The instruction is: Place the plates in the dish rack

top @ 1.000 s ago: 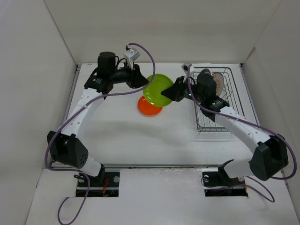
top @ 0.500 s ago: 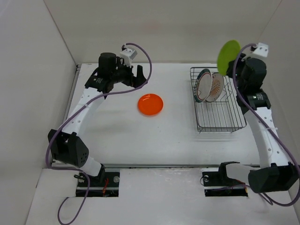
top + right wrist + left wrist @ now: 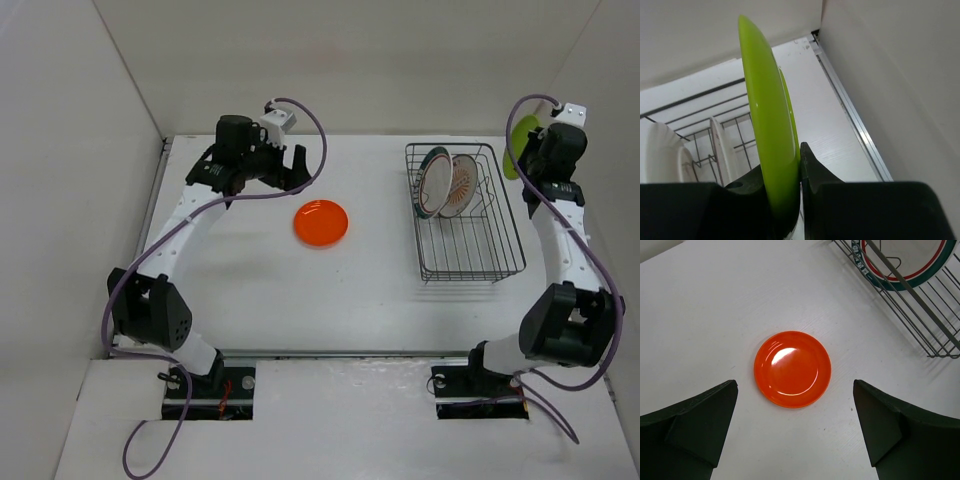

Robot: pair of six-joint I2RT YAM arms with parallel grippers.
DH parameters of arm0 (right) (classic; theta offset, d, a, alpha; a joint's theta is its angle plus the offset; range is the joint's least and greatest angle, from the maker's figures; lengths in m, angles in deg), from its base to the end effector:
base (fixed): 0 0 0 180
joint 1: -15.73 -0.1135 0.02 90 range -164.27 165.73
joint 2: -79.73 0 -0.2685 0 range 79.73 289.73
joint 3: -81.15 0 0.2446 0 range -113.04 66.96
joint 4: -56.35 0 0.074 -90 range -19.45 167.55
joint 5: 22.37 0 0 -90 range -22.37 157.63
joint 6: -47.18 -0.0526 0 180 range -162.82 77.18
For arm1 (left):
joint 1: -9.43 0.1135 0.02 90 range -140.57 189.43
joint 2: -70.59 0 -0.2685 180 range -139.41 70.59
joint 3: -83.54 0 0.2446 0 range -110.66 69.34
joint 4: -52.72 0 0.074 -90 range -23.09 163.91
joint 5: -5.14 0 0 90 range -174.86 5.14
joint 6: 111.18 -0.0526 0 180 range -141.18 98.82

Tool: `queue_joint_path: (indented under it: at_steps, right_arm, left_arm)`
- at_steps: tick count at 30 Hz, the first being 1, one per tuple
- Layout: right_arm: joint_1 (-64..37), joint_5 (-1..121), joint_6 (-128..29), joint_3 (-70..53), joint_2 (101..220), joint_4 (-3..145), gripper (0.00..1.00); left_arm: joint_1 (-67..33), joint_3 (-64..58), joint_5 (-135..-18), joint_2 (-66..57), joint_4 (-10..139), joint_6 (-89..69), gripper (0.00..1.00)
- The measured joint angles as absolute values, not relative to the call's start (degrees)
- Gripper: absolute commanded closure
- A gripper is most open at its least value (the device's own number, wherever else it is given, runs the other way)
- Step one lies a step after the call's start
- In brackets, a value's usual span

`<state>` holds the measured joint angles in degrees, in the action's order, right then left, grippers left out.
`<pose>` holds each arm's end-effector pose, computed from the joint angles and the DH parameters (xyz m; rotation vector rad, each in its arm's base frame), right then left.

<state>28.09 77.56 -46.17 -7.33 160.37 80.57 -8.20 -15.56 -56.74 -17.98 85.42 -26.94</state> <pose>0.3295 -0.0815 0.3763 0.3734 1.8231 -0.2700 0.3406 -0.1343 0.3812 0.7102 1.8261 -0.6156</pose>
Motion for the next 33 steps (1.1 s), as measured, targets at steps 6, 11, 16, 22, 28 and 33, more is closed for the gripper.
queue_joint_path:
  at_steps: [6,11,16,22,28,33]
  right_arm:
    - [31.5,70.5,-42.6,-6.8,162.3,79.2,1.0]
    - [31.4,64.7,-41.3,-4.1,163.1,76.9,1.0]
    - [31.4,62.1,-41.2,-1.2,166.5,76.2,1.0]
    - [31.4,60.7,-41.2,0.0,168.3,76.3,1.0]
    - [30.4,61.2,-40.8,0.0,169.4,75.9,1.0]
    - [29.5,61.4,-40.6,0.0,171.9,75.9,1.0]
  left_arm:
    - [-8.2,-15.6,-56.7,-18.4,85.7,-28.1,0.0]
    - [-8.2,-16.0,-56.1,-19.4,86.1,-28.4,0.0]
    - [-8.2,-16.0,-55.5,-19.7,86.5,-28.5,0.0]
    - [-8.2,-16.0,-55.3,-19.7,86.4,-28.9,0.0]
    - [-8.2,-16.0,-55.3,-19.7,86.4,-28.9,0.0]
    - [-8.2,-15.9,-55.4,-19.7,86.4,-29.0,0.0]
